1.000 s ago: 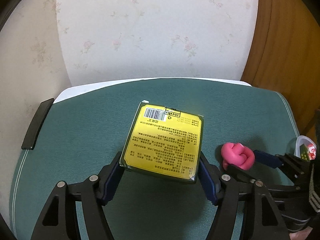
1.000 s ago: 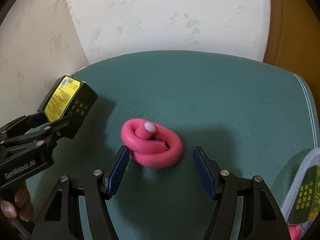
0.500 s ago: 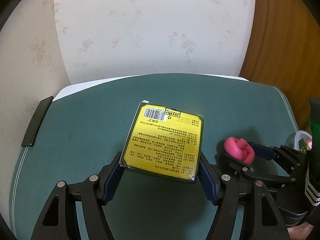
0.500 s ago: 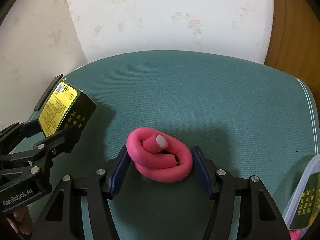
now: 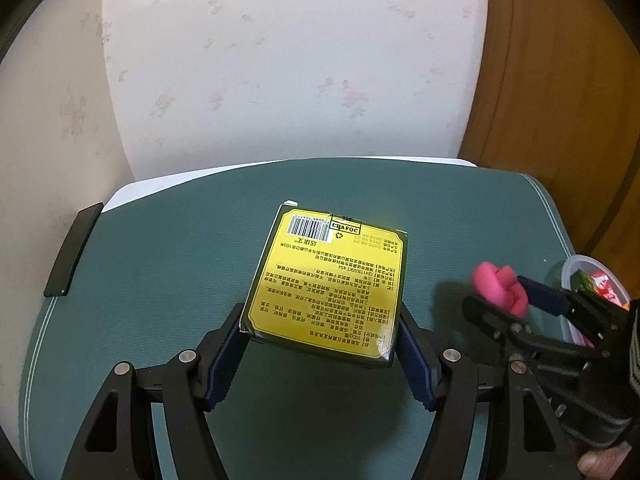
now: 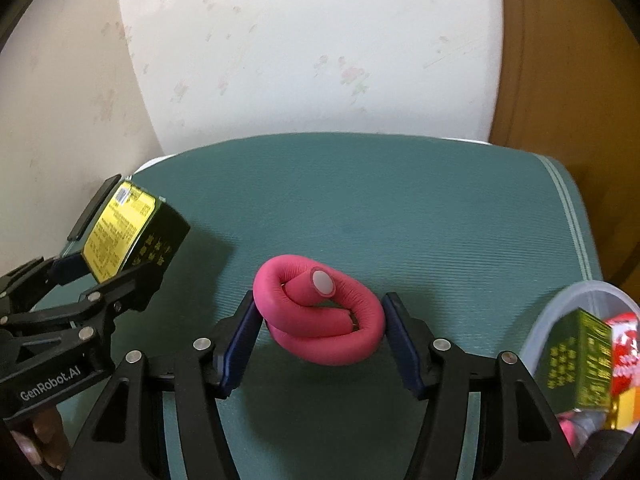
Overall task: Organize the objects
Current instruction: 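Carry the yellow box and the coiled pink curler over the clear bowl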
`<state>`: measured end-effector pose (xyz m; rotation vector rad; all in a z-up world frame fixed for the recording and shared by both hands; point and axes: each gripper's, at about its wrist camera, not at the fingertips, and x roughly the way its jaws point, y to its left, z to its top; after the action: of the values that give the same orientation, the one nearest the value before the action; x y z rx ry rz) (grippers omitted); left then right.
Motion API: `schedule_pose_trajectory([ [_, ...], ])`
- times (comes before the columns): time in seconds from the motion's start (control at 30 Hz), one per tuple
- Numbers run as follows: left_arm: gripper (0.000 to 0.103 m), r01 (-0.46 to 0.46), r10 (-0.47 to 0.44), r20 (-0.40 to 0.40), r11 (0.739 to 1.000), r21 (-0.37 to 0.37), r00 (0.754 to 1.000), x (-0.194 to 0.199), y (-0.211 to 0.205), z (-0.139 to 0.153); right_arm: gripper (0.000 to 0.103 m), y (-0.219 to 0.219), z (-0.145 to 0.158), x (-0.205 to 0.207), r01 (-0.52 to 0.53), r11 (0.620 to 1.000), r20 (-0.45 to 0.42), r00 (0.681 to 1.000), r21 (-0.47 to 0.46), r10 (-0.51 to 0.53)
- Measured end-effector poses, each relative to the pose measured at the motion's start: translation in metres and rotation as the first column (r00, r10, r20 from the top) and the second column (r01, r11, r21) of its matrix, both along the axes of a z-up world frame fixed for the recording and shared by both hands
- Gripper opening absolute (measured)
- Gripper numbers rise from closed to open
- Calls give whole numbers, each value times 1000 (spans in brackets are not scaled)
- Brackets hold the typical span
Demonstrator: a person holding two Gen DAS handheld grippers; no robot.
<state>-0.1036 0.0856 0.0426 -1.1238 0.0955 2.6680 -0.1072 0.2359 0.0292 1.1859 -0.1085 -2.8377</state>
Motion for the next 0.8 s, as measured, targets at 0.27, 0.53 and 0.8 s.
schedule_pose_trajectory([
  [0.27, 73, 10, -10, -2, 1000, 22, 1000, 23, 5, 4, 62, 16, 13, 24, 46, 999, -38, 998, -9, -47],
  [0.53, 73, 67, -66, -12, 997, 26, 998, 41, 24, 6, 62, 25, 19, 41, 88, 996, -64, 994, 3, -88],
  [0.8, 73, 88, -88, -8, 996, 20, 996, 53, 37, 3, 62, 39, 25, 55, 121, 993, -90, 989, -15, -122],
])
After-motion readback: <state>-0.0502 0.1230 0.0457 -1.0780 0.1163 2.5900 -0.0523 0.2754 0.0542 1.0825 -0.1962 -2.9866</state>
